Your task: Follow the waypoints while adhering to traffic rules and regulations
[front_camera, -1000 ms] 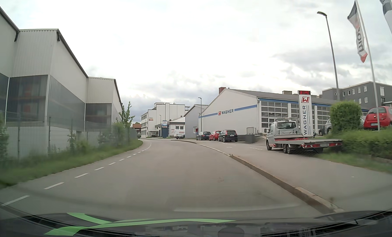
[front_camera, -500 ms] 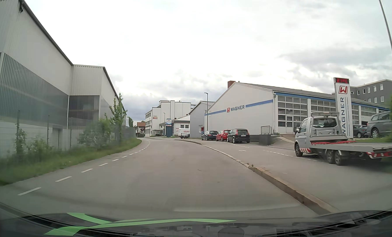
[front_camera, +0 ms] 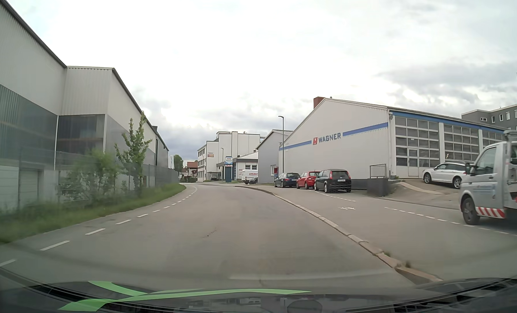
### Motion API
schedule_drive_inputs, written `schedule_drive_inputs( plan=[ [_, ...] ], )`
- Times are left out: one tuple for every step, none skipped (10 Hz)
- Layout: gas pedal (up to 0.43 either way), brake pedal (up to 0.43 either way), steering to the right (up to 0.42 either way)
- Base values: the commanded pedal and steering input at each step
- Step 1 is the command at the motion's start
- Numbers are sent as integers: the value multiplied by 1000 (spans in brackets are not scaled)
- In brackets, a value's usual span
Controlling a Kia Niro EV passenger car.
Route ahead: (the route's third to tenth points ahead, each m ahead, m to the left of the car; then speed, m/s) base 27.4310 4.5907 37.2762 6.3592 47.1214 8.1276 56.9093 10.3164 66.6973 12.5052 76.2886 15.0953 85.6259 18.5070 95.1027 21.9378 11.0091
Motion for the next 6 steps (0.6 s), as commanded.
schedule_drive_inputs(
  plan=[
    [138,0,-29],
    [138,0,-31],
    [138,0,-32],
    [138,0,-33],
    [138,0,-32],
    [138,0,-32]
  ],
)
